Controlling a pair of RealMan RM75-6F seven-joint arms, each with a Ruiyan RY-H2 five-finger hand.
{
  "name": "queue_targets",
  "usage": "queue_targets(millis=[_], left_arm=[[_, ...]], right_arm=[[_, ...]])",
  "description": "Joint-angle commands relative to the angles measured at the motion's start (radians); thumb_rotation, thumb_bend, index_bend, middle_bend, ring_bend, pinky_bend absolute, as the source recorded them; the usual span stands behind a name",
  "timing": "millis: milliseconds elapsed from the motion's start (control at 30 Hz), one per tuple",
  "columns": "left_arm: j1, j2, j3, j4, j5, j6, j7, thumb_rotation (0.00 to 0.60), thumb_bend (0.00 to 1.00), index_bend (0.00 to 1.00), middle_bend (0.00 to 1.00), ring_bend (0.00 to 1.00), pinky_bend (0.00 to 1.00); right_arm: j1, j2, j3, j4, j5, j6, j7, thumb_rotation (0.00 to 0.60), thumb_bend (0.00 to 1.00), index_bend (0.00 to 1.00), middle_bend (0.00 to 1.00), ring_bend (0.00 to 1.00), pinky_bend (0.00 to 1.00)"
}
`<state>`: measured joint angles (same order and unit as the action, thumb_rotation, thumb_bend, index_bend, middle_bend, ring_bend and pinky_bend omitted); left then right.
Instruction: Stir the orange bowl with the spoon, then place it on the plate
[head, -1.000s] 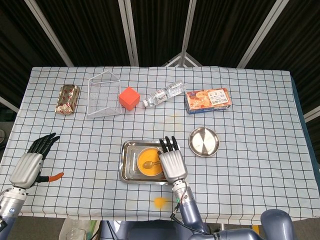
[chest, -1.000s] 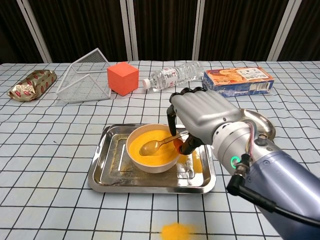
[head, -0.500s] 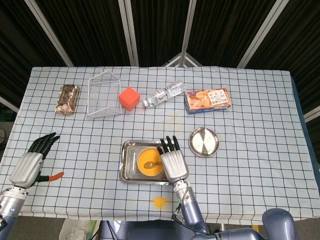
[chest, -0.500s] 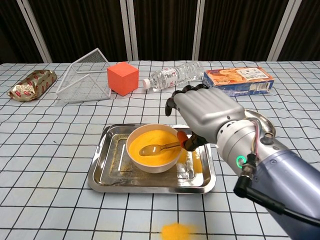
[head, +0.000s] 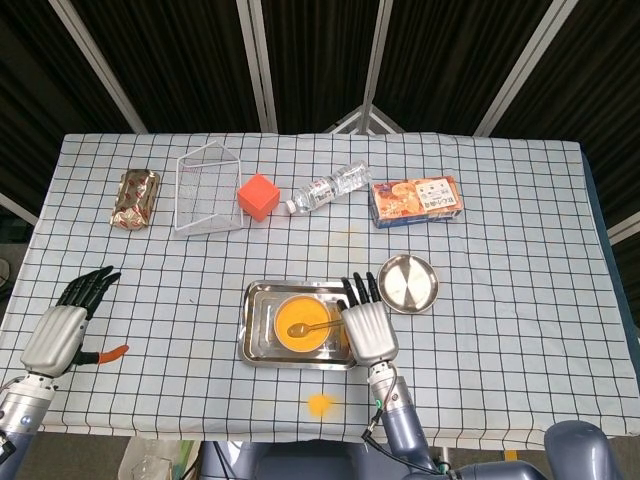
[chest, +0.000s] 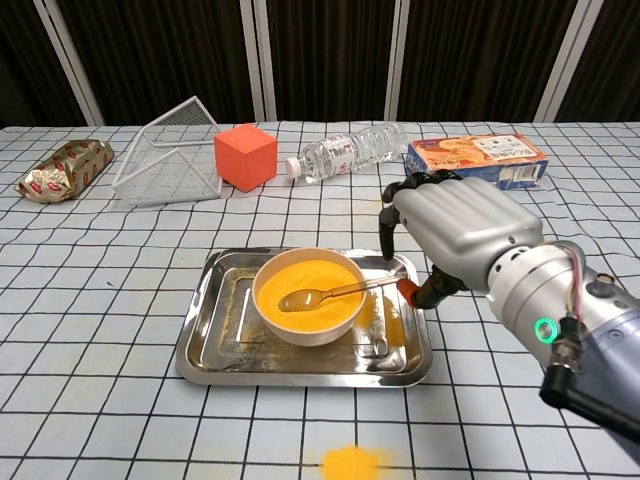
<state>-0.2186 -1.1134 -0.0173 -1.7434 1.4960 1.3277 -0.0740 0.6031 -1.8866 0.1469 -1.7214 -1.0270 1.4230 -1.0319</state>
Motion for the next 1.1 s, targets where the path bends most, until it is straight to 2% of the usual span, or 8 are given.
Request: queue_targets(millis=[33,467,1100], left_arm=[[0.000,-0.001,0.000,0.000,-0.002,-0.001,0.002,0.600,0.00,0.00,0.00,0.00,0.02],[-0.001,0.002,-0.004,-0.001,-0.014,-0.006,-0.001,0.600,0.00,0.00,0.00,0.00,0.02],[0.003,0.007,0.001,0.000,-0.006,-0.001,-0.001,0.600,0.00,0.00,0.00,0.00,0.02]], right_arm=[[-0.016,0.000,-0.016,0.053,-0.018,-0.018,0.059,0.600,0.43,0.51,0.16,0.00,0.00],[-0.035,-0.038,-0.013,0.161,-0.090,-0.030,0.183,0.600,0.43,0.51,0.17,0.00,0.00],[-0.065,-0.075,-0.009,0.204,-0.149,-0.040,0.264,0.600,0.43,0.51,0.17,0.00,0.00]])
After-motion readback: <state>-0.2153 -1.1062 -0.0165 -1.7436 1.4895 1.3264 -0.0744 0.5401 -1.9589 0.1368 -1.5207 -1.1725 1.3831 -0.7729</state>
